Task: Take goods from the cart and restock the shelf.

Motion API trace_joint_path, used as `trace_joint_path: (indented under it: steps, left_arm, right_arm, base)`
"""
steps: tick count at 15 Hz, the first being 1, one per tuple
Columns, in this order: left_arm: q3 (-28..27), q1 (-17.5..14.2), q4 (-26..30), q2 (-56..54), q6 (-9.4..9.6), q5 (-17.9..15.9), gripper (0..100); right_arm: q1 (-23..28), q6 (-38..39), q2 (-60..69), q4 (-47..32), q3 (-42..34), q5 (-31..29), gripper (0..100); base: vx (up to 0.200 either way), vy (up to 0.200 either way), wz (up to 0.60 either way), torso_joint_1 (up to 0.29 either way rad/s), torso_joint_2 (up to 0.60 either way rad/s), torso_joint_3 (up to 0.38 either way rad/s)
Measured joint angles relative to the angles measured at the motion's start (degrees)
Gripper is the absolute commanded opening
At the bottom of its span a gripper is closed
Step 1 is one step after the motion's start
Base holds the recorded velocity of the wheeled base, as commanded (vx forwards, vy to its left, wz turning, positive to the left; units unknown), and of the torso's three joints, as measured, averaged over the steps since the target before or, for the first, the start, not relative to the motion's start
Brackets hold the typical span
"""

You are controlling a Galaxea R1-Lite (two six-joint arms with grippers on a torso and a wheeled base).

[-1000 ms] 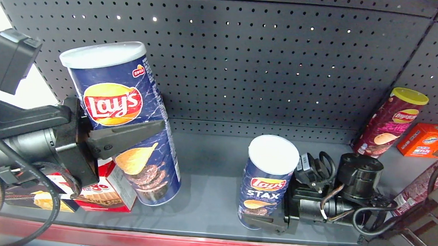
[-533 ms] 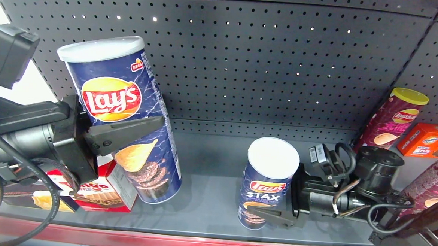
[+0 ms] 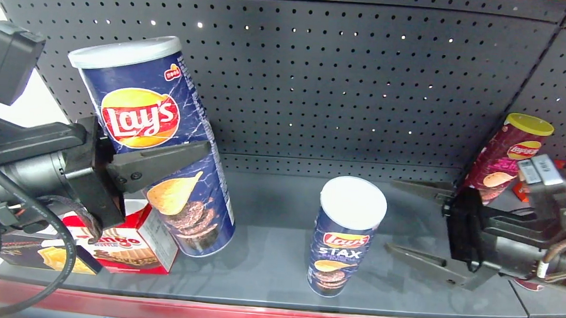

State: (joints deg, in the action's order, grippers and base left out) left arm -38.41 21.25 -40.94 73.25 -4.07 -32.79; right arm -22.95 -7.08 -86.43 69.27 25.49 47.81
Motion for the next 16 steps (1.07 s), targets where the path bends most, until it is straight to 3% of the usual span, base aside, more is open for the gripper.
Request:
trace_joint_path:
  steps: [6, 12, 15, 16]
  left_arm:
    - [-1.5, 0.0, 0.1, 0.3, 0.05, 0.1, 0]
    - [-2.4, 0.1, 0.1, 0.6, 0.05, 0.3, 0]
    - [-2.7, 0.2, 0.1, 0.6, 0.05, 0.4, 0]
    - [-2.7, 0.2, 0.1, 0.6, 0.05, 0.5, 0]
  right_arm:
    - [6.1, 4.6, 22.1, -12.5, -8.8, -12.5, 100]
    - [18.7, 6.5, 52.2, -48.0, -17.1, -28.7, 100]
    - [24.2, 6.7, 66.9, -60.6, -21.1, -35.3, 100]
    - [25.5, 6.8, 71.1, -63.0, -22.4, -40.9, 100]
  base:
    - [0.000, 0.000, 0.00, 0.000, 0.00, 0.000]
    - [0.000, 0.000, 0.00, 0.000, 0.00, 0.000]
    - [0.000, 0.000, 0.00, 0.000, 0.00, 0.000]
    - [0.000, 0.000, 0.00, 0.000, 0.00, 0.000]
